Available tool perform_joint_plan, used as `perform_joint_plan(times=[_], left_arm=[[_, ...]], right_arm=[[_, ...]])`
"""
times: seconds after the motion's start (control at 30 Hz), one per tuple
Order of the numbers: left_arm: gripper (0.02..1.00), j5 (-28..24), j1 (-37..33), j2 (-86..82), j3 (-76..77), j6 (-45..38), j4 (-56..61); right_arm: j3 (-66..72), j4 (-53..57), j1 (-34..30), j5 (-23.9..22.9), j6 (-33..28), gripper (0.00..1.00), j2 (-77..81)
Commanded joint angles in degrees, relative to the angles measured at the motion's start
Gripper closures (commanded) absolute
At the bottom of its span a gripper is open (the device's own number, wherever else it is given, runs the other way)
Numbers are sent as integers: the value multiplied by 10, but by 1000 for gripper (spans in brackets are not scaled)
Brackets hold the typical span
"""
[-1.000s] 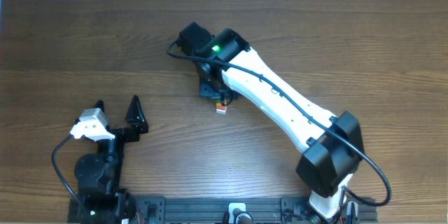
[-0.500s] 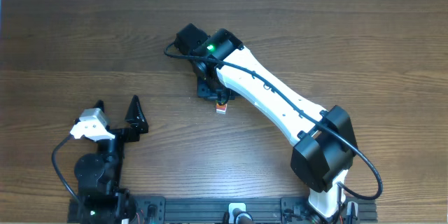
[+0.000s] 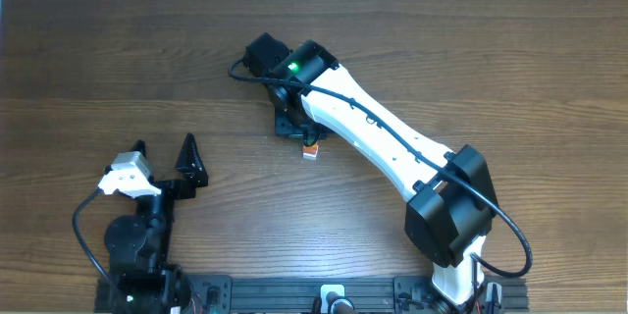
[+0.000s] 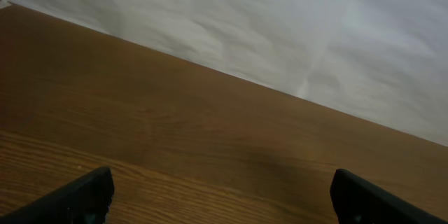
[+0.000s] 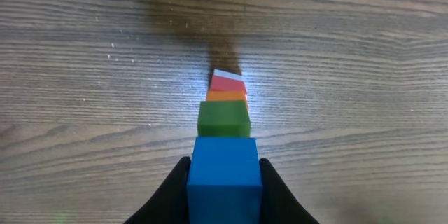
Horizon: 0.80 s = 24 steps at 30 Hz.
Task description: Stack Cubes
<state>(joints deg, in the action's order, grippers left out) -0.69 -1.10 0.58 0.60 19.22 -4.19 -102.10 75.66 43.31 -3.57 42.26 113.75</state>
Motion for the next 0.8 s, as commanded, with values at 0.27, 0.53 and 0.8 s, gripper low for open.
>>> perform_joint_plan(times=[0.27, 0.53, 0.8], left_arm=[[18, -4, -3, -4, -3, -8, -2], [20, -4, -3, -4, -3, -8, -2], [18, -4, -3, -4, -3, -8, -2]], right_arm=[[6, -13, 3, 1, 5, 967, 13], [6, -12, 3, 1, 5, 967, 18], [7, -11, 3, 0, 5, 967, 18]])
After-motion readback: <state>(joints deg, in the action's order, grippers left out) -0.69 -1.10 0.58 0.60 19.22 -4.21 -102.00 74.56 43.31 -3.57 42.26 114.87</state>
